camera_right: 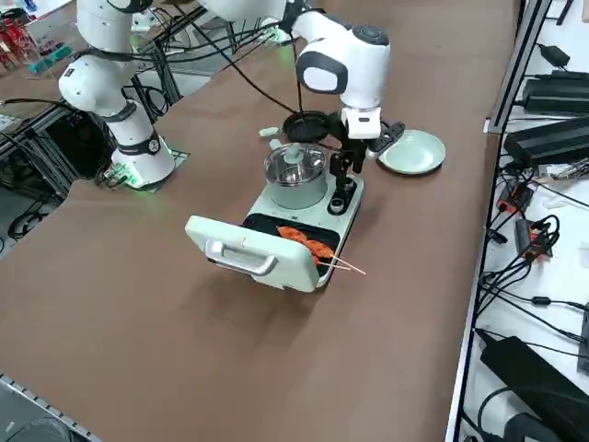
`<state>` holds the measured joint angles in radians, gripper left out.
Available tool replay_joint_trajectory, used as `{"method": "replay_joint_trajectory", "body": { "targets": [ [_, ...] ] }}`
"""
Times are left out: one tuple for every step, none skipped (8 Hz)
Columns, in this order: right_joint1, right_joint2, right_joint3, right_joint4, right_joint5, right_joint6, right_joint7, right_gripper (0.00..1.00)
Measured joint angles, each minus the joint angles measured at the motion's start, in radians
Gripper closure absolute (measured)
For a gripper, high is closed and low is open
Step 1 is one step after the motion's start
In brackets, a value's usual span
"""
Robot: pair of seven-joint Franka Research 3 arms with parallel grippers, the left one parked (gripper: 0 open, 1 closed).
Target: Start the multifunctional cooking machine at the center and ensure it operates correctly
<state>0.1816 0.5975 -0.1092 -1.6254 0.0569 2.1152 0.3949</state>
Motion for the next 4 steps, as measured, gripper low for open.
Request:
{"method": "replay_joint_trajectory", "body": {
  "targets": [
    [0.0, 0.002, 0.0, 0.0, 0.0, 0.001, 0.0, 0.23],
    [0.0, 0.005, 0.0, 0.0, 0.0, 0.003, 0.0, 0.24],
    [0.0, 0.009, 0.0, 0.0, 0.0, 0.005, 0.001, 0.26],
    [0.0, 0.013, 0.0, 0.0, 0.0, 0.006, 0.005, 0.27]
  ]
}}
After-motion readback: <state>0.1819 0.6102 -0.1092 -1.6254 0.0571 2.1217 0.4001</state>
